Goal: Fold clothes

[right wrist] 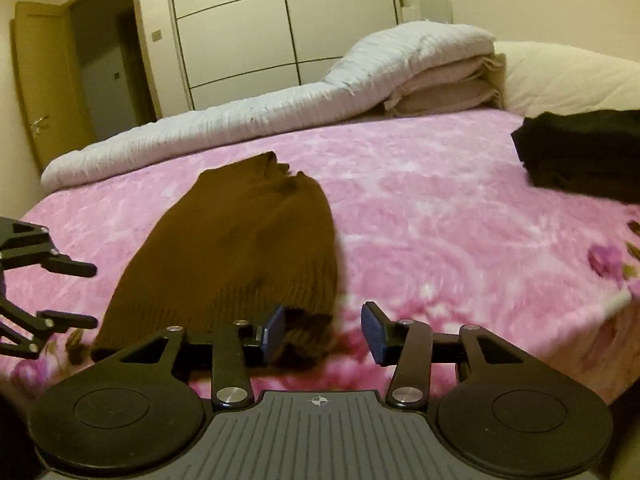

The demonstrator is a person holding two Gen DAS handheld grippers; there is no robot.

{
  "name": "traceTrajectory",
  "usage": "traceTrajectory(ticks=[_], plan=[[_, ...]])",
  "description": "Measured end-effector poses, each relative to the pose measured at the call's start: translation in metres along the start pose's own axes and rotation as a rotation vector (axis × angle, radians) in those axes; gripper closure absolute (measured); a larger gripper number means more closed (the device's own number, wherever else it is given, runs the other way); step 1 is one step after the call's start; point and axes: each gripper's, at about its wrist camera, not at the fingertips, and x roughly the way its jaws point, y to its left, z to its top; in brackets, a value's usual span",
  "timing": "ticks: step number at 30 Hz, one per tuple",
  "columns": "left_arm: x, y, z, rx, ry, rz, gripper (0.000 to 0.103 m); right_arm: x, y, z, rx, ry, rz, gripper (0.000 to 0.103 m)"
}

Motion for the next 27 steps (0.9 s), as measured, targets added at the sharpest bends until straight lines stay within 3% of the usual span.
traceTrajectory(ticks=[3,6,9,10,11,12,14,17,21,23,27], plan=[[-0.008,0.002,-0.002,-0.01,-0.019,0.009,0.058,0.012,-0.015,0.004,0.113,0.0,0.02,0.055],[-0.003,-0.004,-0.001,-0.003,-0.007,-0.002,0.044,0.024,-0.028,0.003,0.239,0.027,0.053,0.055],[0.002,-0.009,-0.001,0.004,0.005,-0.014,0.044,0.032,-0.033,0.002,0.29,0.037,0.073,0.055],[0.004,-0.011,0.0,0.006,0.009,-0.017,0.055,0.033,-0.032,0.003,0.29,0.04,0.075,0.062],[0.006,-0.013,0.0,0.009,0.013,-0.021,0.069,0.034,-0.031,0.004,0.286,0.047,0.077,0.086],[0.007,-0.014,0.0,0.011,0.017,-0.025,0.071,0.035,-0.03,0.004,0.279,0.057,0.079,0.091],[0.011,-0.018,0.001,0.016,0.025,-0.033,0.086,0.035,-0.029,0.004,0.271,0.073,0.087,0.093],[0.016,-0.023,0.001,0.023,0.037,-0.044,0.091,0.027,-0.033,0.004,0.292,0.082,0.109,0.093],[0.018,-0.027,-0.001,0.026,0.042,-0.047,0.091,0.032,-0.038,-0.002,0.347,0.105,0.13,0.093],[0.013,-0.029,-0.001,0.03,0.031,-0.044,0.086,0.033,-0.037,-0.003,0.34,0.115,0.131,0.093],[-0.004,-0.025,-0.006,0.045,0.004,-0.04,0.075,0.015,-0.025,0.005,0.195,0.086,0.112,0.085]])
